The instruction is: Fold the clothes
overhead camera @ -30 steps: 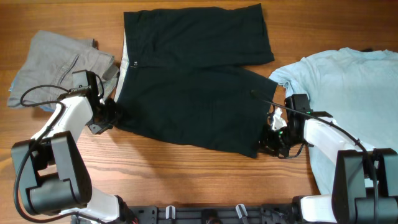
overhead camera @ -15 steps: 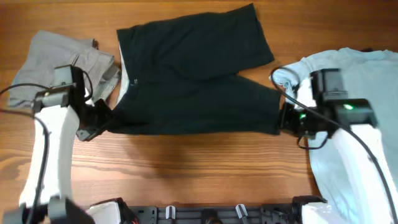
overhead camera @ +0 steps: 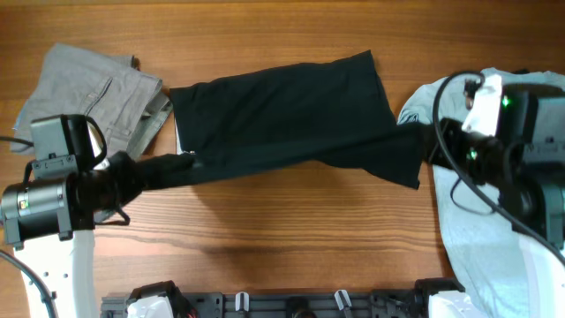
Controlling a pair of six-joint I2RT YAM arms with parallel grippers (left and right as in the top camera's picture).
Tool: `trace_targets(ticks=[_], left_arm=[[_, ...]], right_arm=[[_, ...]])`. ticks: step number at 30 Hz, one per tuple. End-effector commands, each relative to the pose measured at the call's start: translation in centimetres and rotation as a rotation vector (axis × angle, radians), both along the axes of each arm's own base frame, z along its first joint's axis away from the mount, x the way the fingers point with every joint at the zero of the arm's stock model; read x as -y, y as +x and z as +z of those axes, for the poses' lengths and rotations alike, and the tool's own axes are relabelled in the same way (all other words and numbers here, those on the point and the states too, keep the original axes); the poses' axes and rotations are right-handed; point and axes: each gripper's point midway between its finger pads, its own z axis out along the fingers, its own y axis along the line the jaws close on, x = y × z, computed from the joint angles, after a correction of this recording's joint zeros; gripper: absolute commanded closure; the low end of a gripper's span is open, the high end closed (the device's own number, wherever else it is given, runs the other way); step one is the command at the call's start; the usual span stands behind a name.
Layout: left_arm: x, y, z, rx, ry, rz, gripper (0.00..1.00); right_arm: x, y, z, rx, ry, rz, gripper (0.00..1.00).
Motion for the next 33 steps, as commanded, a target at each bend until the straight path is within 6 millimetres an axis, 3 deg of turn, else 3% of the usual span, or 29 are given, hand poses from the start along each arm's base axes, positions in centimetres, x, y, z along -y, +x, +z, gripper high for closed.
trace_targets(ticks=[1,5,9,14,18,19,20,21,22,26,28,33], left_arm=[[-2.5,2.5,1.1,0.080,0.107,0.060,0.96],[-3.2,5.6,0.9,0.126,0.121,0.056,0.96],[-3.9,9.0,-2.1,0.075,0.111,0.053,0.96],[-4.6,13.3,-5.7,0.057,0.100,0.049,0.96],[-4.4,17.1,-7.9,0.103,0.080,0.026,0.86],[-4.4,18.4,-8.4,0.129,0.084,0.021,0.68],[-4.4,19.6,-8.8,0.153,0.089,0.017,0.44],[-4.5,20.6,-9.1,0.179,0.091,0.016,0.09],[-4.4,21.4,-9.5,0.191,0.085,0.009,0.00],[-3.8,19.8,-11.1,0.102,0.060,-0.003,0.00],[-2.1,18.2,-11.8,0.036,-0.004,-0.082,0.00],[0.1,13.9,-13.4,-0.149,-0.061,-0.162,0.00]], right_arm=[[2.5,4.8,-0.4,0.043,-0.090,-0.116,0.95],[2.3,9.1,-3.5,-0.010,-0.086,-0.123,0.96],[2.1,11.7,-8.8,-0.146,-0.082,-0.134,0.96],[1.8,15.6,-11.3,-0.121,-0.072,-0.127,0.96],[0.9,19.3,-12.8,-0.056,-0.028,-0.099,0.94],[0.4,20.6,-13.5,-0.035,-0.008,-0.083,0.81],[0.1,21.8,-14.2,-0.013,0.003,-0.069,0.56],[0.1,22.7,-15.2,-0.003,-0.001,-0.064,0.18],[0.3,23.2,-16.2,-0.010,-0.010,-0.072,0.04],[1.9,21.8,-18.5,-0.094,-0.065,-0.044,0.00],[2.8,20.2,-18.9,-0.153,-0.089,-0.030,0.00],[4.4,13.4,-21.3,-0.431,-0.124,0.020,0.02]])
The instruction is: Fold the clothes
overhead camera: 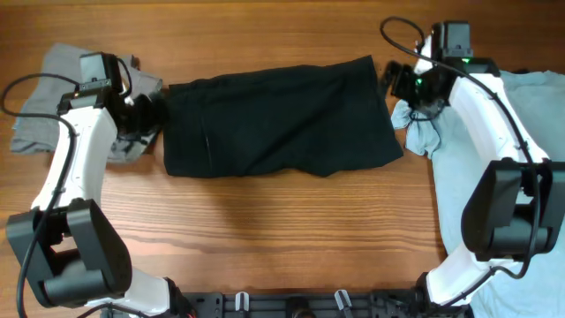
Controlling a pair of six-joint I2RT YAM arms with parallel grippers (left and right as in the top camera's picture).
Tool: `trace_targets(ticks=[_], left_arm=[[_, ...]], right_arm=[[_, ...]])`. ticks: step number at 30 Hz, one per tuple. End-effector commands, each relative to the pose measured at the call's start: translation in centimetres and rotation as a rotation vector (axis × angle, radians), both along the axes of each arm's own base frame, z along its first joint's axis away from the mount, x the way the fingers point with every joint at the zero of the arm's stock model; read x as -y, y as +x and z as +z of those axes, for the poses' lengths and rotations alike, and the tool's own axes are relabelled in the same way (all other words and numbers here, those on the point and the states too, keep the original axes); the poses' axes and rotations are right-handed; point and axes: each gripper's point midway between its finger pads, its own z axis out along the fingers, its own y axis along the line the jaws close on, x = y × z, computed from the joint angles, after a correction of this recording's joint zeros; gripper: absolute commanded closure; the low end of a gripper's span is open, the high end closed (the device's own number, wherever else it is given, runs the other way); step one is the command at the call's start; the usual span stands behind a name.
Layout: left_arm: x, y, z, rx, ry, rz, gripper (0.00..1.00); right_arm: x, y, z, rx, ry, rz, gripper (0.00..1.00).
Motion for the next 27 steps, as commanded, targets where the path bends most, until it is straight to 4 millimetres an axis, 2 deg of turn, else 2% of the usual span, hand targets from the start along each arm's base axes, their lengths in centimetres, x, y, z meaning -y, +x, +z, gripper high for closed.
trace_targets(ticks=[1,5,8,9,10,12,13,14,16,17,18,20,23,24,25,26,27], left_arm=[[2.1,-1.5,-0.2,-0.062,-0.035,-0.115,0.01],[3.2,-3.1,-0.6,-0.121,-0.030,-0.234,0.05],[3.7,-3.4,-1.4,-0.124,-0.018,-0.295,0.09],[3.7,-3.4,-1.9,-0.117,-0.018,-0.294,0.12],[3.7,-3.4,-2.3,-0.114,-0.017,-0.294,0.21],[3.7,-3.2,-2.5,-0.104,-0.016,-0.294,0.26],[3.8,-3.1,-2.4,-0.098,-0.017,-0.295,0.29],[3.7,-2.8,-2.4,-0.089,-0.015,-0.295,0.34],[3.7,-2.5,-2.3,-0.076,-0.012,-0.295,0.38],[3.7,-2.5,-2.3,-0.074,-0.011,-0.295,0.38],[3.7,-2.5,-2.3,-0.074,-0.011,-0.295,0.38],[3.8,-2.4,-2.3,-0.072,-0.013,-0.296,0.34],[3.9,-2.1,-2.2,-0.055,-0.023,-0.299,0.25],[4.0,-1.9,-2.2,-0.047,-0.024,-0.300,0.23],[4.1,-1.8,-2.1,-0.039,-0.030,-0.302,0.21],[4.4,-1.6,-2.0,-0.028,-0.048,-0.307,0.18],[5.0,-1.4,-1.9,-0.013,-0.074,-0.322,0.14]], right_arm=[[0.9,-3.6,-0.1,-0.120,-0.031,0.059,0.02],[0.7,-7.2,-1.6,-0.255,-0.024,0.085,0.03],[0.3,-8.4,-3.9,-0.277,-0.005,0.087,0.06],[-0.5,-8.6,-4.9,-0.264,0.040,0.095,0.09],[-1.0,-8.7,-5.7,-0.251,0.069,0.096,0.19],[-1.2,-8.6,-6.9,-0.235,0.090,0.052,0.32],[-1.2,-8.4,-7.3,-0.226,0.096,0.033,0.42],[-1.9,-8.1,-7.5,-0.199,0.136,0.036,0.55],[-3.0,-7.8,-7.6,-0.167,0.202,0.054,0.84],[-2.9,-8.0,-7.7,-0.175,0.198,0.052,0.96],[-2.1,-9.0,-7.8,-0.224,0.151,0.031,0.96],[1.2,-12.3,-7.5,-0.382,-0.035,-0.086,0.96],[3.9,-16.1,-5.0,-0.502,-0.203,-0.113,0.95],[4.4,-16.7,-4.1,-0.503,-0.231,-0.115,0.75],[4.6,-16.7,-3.6,-0.488,-0.244,-0.119,0.50],[4.7,-16.4,-2.9,-0.454,-0.247,-0.126,0.34],[4.7,-15.8,-2.3,-0.410,-0.246,-0.129,0.24]])
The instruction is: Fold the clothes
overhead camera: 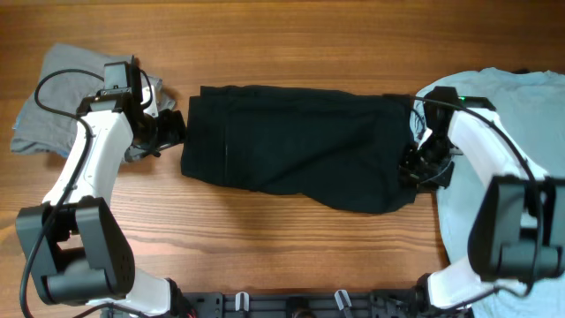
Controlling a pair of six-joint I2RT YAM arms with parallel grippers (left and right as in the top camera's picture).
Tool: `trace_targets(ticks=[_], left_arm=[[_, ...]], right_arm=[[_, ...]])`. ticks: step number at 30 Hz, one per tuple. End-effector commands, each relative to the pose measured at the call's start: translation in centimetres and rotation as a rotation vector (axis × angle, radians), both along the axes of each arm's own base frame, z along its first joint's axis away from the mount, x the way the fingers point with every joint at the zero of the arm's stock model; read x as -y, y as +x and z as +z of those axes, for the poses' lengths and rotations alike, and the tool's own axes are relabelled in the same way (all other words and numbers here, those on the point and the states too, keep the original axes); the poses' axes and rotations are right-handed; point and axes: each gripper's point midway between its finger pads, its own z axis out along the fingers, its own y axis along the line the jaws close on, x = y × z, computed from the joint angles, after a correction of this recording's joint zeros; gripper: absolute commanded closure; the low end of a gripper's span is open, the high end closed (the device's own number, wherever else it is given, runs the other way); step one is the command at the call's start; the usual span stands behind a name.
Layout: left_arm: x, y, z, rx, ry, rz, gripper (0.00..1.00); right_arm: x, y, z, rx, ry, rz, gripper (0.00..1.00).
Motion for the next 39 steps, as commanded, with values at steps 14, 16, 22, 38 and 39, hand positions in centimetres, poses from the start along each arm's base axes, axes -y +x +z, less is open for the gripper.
trace_targets(ticks=[14,16,22,38,39], left_arm=[[8.5,0.6,-7.6,-0.044,-0.374,-0.364,0.00],[9.0,0.7,-7.7,-0.038,-0.372,-0.379,0.09],[11.5,-0.4,-7.6,-0.072,-0.375,-0.440,0.95],[7.7,0.8,10.3,-0.074,-0.021,-0.344,0.96],[8.7,0.7,10.5,-0.071,-0.023,-0.355,0.96]], right_arm=[[-0.5,4.9,7.2,0.410,0.026,0.030,0.18],[-0.4,5.0,7.3,0.415,0.025,0.030,0.18],[-0.5,4.9,7.3,0.413,0.026,0.029,0.18],[-0.5,4.1,7.1,0.382,0.029,0.055,0.17],[-0.5,4.1,7.1,0.382,0.029,0.055,0.17]])
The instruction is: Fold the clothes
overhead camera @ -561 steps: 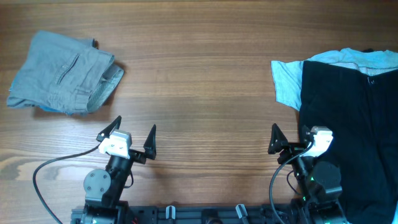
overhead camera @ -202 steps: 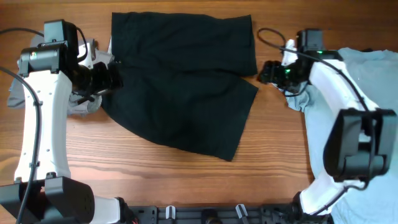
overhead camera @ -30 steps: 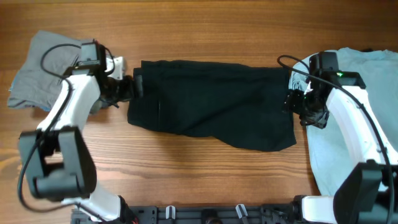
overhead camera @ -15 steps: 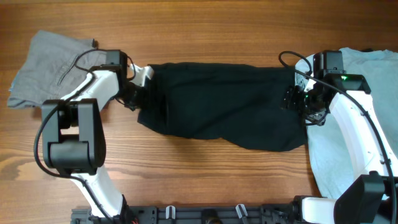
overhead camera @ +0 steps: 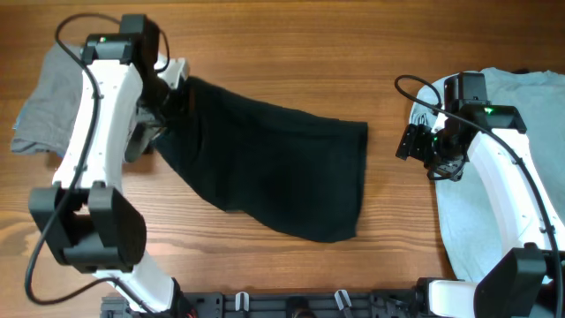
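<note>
A black garment (overhead camera: 274,168) lies folded and slanted across the middle of the wooden table (overhead camera: 282,35). It runs from the back left to a lower right corner near the front. My left gripper (overhead camera: 172,86) is at its back left corner, shut on the fabric, which bunches up there. My right gripper (overhead camera: 404,144) hovers to the right of the garment's right edge, apart from it, open with nothing in it.
A grey garment (overhead camera: 44,106) lies crumpled at the far left, partly under my left arm. A pale blue garment (overhead camera: 494,221) is spread at the right, under my right arm. A dark rail (overhead camera: 291,307) runs along the table's front edge.
My right gripper has let go of the black garment's right end and now sits clear of it. My left gripper has moved toward the back with its corner, and the garment now lies further left and slanted.
At first both grippers held the black garment's near edge stretched between them over the front of the table. Then it lay folded in half with the grippers at its back corners. Then they held its two ends lower down. Now only the left holds it.
</note>
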Controlling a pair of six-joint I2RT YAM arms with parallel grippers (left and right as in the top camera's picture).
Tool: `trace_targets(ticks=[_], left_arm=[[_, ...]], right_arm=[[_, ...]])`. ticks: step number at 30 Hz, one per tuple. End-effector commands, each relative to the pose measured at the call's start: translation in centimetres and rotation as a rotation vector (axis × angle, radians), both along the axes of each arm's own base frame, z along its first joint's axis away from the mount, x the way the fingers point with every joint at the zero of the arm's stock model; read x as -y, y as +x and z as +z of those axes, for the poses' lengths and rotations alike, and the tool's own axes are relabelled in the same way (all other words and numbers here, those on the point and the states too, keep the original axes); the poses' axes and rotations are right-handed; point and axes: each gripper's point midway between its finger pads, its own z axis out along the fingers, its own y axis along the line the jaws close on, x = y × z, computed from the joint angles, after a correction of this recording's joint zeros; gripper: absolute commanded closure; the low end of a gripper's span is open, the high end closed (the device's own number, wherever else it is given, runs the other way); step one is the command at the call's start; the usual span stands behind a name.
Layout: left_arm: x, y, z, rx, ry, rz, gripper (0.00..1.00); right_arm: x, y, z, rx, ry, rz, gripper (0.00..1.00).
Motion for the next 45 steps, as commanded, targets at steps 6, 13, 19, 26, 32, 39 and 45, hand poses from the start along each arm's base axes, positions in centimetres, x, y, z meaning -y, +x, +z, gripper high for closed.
trace_targets(ticks=[6,13,19,26,32,39,45], left_arm=[[12.6,-1.5,1.7,0.065,-0.052,-0.148,0.96],[23.0,-7.7,-3.1,0.008,-0.009,-0.354,0.83],[29.1,-11.0,-8.2,-0.051,-0.075,-0.387,0.16],[25.3,-9.6,-4.8,-0.061,-0.021,-0.368,0.21],[17.6,-3.9,-2.0,0.012,0.052,-0.180,0.12],[13.6,-1.6,-2.1,0.003,0.055,-0.060,0.12],[13.6,-1.4,-2.0,0.011,0.051,-0.059,0.11]], right_arm=[[-0.2,0.4,0.9,0.031,0.011,0.018,0.17],[-0.2,0.3,0.9,0.030,0.011,0.018,0.17],[-0.2,0.3,0.9,0.030,0.011,0.018,0.17],[-1.3,0.0,1.0,0.029,0.066,0.104,0.17],[-6.4,-0.9,-0.9,0.030,0.231,0.245,0.16],[-9.6,0.7,-3.6,0.174,0.354,0.284,0.30],[-11.0,2.1,-4.4,0.248,0.351,0.294,0.38]])
